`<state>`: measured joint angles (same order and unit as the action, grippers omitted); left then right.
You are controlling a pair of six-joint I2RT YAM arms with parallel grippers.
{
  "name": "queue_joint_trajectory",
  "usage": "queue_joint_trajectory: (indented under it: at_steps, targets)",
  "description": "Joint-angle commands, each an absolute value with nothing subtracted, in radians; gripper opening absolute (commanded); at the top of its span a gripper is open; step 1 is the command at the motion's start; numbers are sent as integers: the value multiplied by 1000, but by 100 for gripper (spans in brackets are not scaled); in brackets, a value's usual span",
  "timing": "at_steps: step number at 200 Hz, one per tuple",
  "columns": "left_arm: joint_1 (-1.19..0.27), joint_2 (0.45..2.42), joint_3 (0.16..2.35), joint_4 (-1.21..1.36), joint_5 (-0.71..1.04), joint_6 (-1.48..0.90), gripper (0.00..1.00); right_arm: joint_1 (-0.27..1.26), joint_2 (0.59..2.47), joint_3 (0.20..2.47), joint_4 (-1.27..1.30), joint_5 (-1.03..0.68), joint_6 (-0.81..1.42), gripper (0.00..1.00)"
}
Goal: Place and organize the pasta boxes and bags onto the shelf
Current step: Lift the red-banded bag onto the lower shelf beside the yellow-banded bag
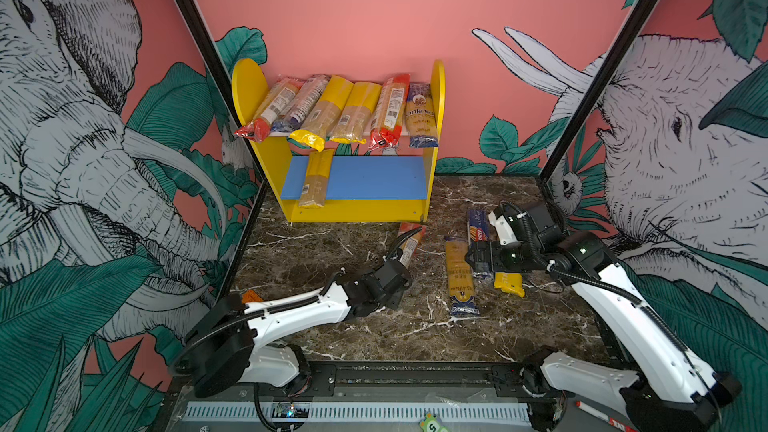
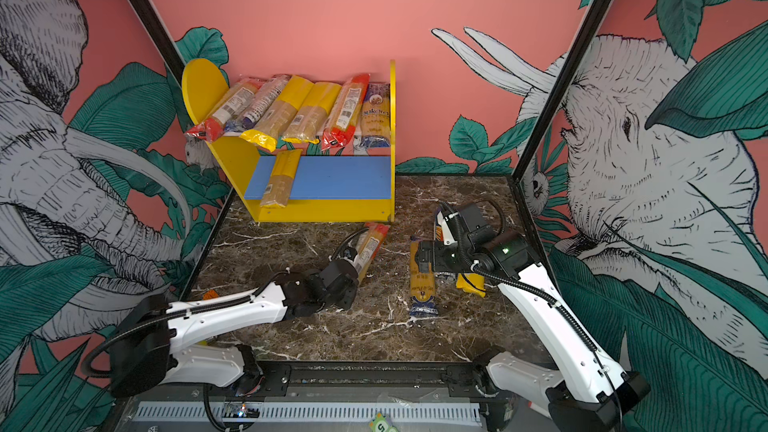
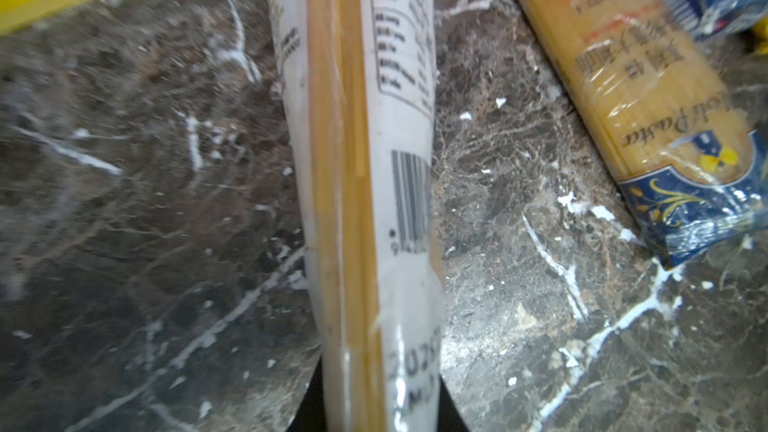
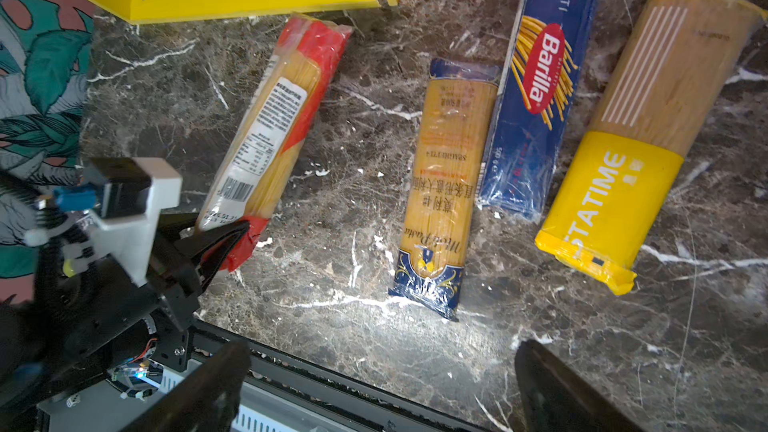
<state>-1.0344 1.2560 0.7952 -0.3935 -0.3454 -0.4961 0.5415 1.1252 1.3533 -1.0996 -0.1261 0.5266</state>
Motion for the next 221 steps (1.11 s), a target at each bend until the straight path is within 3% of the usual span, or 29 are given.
queue_joint_trajectory:
  at_steps: [1,36,73,143,221]
  targets:
    - [-990,1118,829,-390,-499,-447,0,545,1162,1395,-1048,-157,499,99]
    - [-873,997,865,-439,-527,-378,0,545,1231,1439,-1008,-186,490,99]
    - [-715,1017,936,-428,-489,-287,0,545,1301,1491,-987,-195,477,99]
    - [-438,1254,1099,-265,-325,-173,0,545,1405,1573,-972,-171,480,99]
    - [-307,1528,1319,-207,-193,-119,0,534,1507,1670,-978,-123,506,99]
